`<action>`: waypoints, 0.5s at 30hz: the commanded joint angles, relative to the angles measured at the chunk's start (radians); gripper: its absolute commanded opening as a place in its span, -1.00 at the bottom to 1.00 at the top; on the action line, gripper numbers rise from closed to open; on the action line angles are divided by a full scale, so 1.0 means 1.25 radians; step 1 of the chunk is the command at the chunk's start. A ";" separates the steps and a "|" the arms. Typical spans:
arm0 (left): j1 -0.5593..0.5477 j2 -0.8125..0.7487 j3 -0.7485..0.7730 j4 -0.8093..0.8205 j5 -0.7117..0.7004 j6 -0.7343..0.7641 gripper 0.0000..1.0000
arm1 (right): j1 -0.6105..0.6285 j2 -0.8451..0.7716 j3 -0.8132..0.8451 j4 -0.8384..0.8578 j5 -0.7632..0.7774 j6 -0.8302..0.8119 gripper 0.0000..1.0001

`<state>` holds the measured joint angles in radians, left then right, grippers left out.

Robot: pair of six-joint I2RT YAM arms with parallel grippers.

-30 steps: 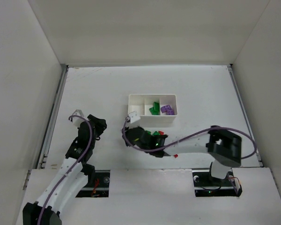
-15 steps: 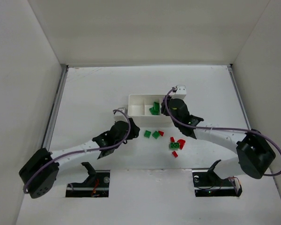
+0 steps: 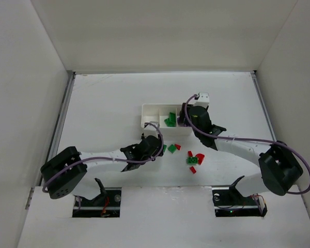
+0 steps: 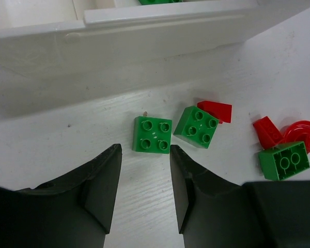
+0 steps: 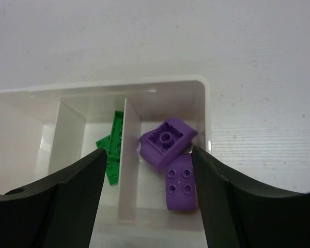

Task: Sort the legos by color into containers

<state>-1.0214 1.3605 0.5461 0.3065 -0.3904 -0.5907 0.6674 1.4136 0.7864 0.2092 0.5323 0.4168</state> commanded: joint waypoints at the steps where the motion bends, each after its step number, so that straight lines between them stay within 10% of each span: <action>1: -0.009 0.025 0.042 0.025 -0.008 0.033 -0.21 | 0.004 -0.052 0.007 0.018 -0.009 -0.001 0.47; 10: -0.034 0.124 0.082 0.032 -0.026 0.075 -0.22 | 0.150 -0.167 -0.084 -0.062 -0.029 0.069 -0.06; 15: -0.030 0.152 0.088 0.037 -0.044 0.079 -0.25 | 0.237 -0.229 -0.158 -0.126 -0.018 0.136 -0.05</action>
<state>-1.0603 1.5417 0.6151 0.3191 -0.4084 -0.5159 0.9260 1.1675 0.6281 0.1196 0.5049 0.5156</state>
